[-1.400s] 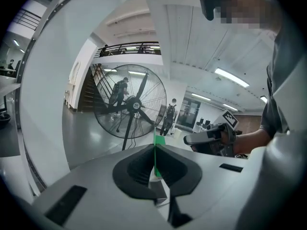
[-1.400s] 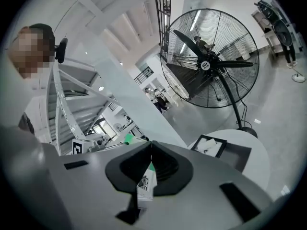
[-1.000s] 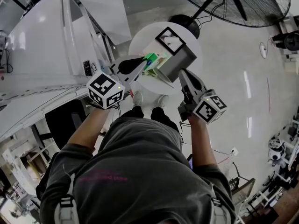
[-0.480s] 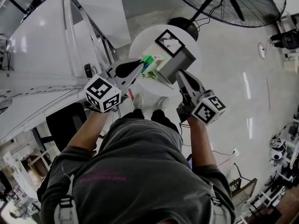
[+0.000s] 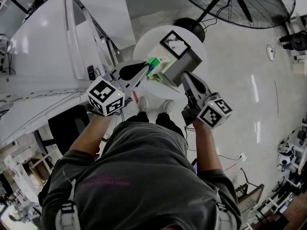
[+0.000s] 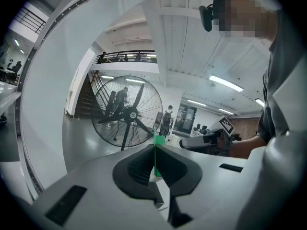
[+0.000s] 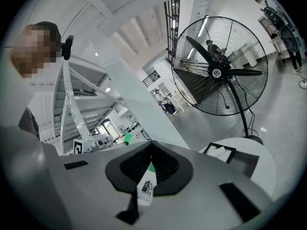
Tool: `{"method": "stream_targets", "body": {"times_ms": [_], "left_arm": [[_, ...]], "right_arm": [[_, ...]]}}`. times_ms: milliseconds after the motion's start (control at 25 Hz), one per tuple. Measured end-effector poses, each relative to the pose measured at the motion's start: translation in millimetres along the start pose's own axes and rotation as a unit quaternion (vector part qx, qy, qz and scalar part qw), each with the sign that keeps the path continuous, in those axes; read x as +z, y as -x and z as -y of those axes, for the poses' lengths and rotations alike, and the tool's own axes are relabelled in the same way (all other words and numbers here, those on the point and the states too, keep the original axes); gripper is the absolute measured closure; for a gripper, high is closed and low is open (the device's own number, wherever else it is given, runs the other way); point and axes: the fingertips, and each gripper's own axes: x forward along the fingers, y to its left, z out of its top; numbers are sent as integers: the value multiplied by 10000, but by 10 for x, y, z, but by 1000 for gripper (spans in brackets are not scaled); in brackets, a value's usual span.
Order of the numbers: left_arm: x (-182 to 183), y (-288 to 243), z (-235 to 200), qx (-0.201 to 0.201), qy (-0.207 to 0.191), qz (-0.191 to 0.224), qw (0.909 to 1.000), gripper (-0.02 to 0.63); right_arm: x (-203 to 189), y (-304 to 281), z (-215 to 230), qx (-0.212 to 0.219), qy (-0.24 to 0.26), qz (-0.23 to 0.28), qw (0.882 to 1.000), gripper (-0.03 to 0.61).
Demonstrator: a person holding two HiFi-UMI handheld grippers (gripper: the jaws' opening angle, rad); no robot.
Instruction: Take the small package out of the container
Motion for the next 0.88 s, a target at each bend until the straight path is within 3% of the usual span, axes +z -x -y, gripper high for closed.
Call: {"method": "stream_targets", "body": {"times_ms": [880], "left_arm": [[-71, -260, 24, 20, 44, -189, 9998, 594]], "right_arm": [[40, 2, 216, 94, -32, -207, 9997, 557]]}}
